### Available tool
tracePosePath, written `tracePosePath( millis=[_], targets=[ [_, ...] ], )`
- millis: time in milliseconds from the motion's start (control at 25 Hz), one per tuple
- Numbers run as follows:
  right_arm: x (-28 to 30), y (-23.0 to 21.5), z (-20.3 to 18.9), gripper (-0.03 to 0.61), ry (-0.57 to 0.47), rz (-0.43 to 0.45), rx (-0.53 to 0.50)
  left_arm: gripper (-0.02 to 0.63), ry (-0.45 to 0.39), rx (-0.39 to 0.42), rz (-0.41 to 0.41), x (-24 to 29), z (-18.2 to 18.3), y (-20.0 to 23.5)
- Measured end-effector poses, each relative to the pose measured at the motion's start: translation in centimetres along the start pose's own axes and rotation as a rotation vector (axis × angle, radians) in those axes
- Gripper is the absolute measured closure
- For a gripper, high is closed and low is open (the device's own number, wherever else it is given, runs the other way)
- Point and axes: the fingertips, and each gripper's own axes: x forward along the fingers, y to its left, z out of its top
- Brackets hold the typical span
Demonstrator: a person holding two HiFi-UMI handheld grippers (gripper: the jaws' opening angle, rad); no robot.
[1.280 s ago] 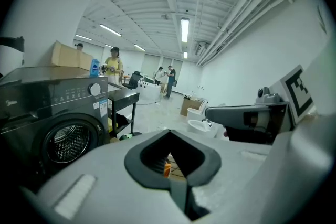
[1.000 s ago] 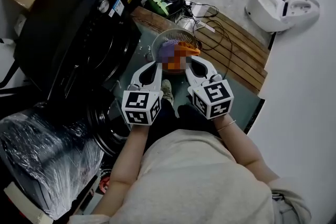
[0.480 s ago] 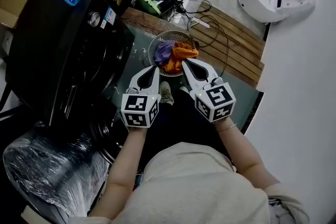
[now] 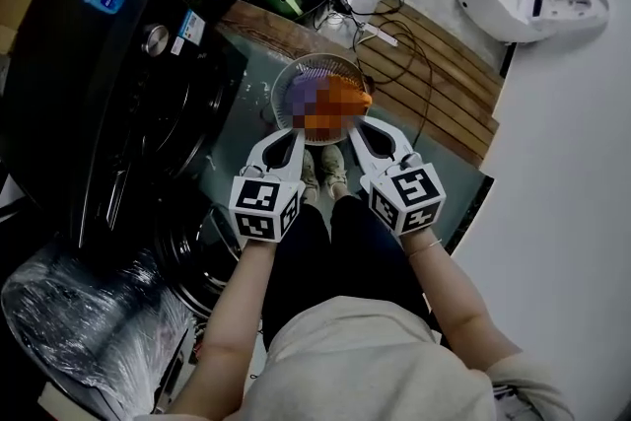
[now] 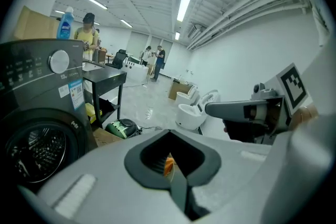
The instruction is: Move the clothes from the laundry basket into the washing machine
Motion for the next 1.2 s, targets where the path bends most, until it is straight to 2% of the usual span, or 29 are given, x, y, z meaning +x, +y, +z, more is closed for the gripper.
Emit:
tracePosePath(
  millis=[120,240,360,480,600,760,960,1200],
  targets=[
    [1.0,-1.6,-2.3,0.557,0.045,0.023,0.026,0.612,-0.007,-0.016,0.003,1.9,-1.3,0.7],
    [2.7,-3.8,-4.7,0.557,0.068,0.003,0.025,0.612,0.009,-0.046,-0.002,4.8,-3.4,2.0],
    [3.7,-5.8,-6.8,0.557,0.07,-0.049,0.022,0.612,0.065,0.007,-0.024,7.8,-6.3,2.5],
    [4.3,-7.9,-9.2,0.557,0.082,-0.08,0.066,0.611,0.127,0.056,-0.056,10.7,-9.0,2.1],
    [5.7,-10.3,-11.7,0.557,0.095,-0.105,0.09,0.558,0.16,0.057,-0.064,13.8,-11.0,2.6],
    [7.9,-12.9,-16.1,0.557,0.127,-0.15,0.131,0.529,0.173,0.045,-0.059,17.9,-13.9,4.0],
    [10.3,-15.8,-21.5,0.557,0.177,-0.201,0.161,0.515,0.237,0.057,-0.067,22.9,-18.6,5.3],
    [12.4,-19.6,-25.7,0.557,0.171,-0.223,0.217,0.439,0.295,0.134,-0.136,29.3,-23.7,5.7]
  ],
)
